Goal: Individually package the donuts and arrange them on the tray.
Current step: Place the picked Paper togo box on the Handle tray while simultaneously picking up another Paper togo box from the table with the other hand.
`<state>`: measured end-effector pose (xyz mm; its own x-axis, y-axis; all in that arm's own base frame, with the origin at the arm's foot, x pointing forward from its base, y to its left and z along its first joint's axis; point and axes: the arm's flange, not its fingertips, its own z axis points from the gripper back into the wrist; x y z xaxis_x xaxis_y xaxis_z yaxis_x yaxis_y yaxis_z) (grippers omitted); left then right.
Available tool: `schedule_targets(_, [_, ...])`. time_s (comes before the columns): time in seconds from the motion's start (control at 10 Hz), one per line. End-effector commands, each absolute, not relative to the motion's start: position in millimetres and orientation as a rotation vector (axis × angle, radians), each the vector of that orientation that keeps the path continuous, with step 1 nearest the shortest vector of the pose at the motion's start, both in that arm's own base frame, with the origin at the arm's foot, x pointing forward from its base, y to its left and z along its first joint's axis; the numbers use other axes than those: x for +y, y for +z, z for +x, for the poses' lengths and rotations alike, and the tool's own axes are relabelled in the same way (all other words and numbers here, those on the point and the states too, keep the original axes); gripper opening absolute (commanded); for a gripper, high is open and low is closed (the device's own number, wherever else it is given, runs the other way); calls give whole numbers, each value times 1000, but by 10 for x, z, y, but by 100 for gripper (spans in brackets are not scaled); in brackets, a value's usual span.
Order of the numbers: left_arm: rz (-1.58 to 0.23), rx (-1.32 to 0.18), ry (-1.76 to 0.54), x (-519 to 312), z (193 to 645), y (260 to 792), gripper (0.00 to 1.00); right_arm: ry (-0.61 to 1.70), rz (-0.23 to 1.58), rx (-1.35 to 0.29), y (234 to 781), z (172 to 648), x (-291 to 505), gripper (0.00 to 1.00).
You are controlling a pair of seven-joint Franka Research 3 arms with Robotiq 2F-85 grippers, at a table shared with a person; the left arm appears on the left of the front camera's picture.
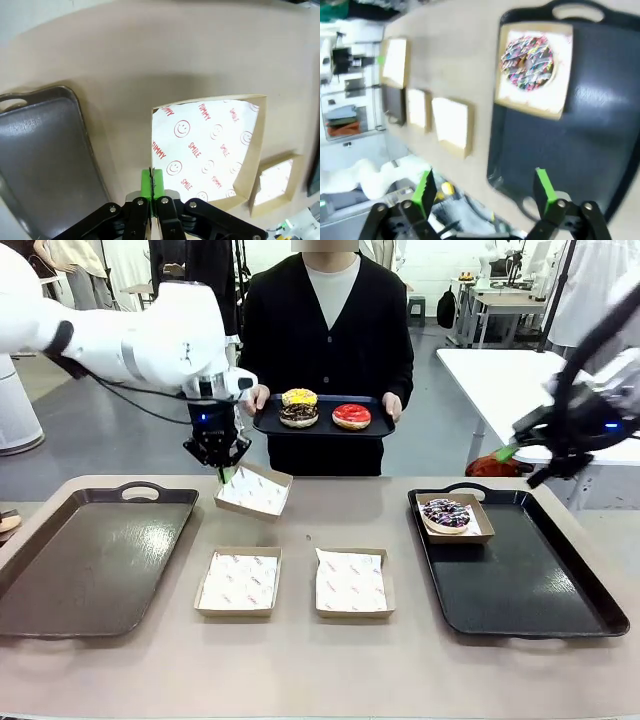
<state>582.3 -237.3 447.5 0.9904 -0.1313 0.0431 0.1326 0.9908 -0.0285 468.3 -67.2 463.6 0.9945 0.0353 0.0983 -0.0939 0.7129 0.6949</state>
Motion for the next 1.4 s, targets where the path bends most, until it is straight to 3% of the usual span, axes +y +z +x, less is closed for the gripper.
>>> schedule_targets(0.0, [-62, -55, -153, -2428, 5838, 4780, 0, 25, 962, -132, 4635, 4328, -1312, 100])
schedule_targets(0.2, [-59, -67, -158, -2546, 5846, 5055, 0, -31, 1120, -204, 4611, 3995, -1809, 100])
schedule_targets(0.6, [-70, -76, -147, -2759, 5996, 5384, 0, -154, 1307, -264, 4137, 3860, -2519, 100])
schedule_targets(1.3, [-69, -68, -130, -2807, 6060, 5290, 0, -207, 1324, -218, 3805, 3838, -2663, 100])
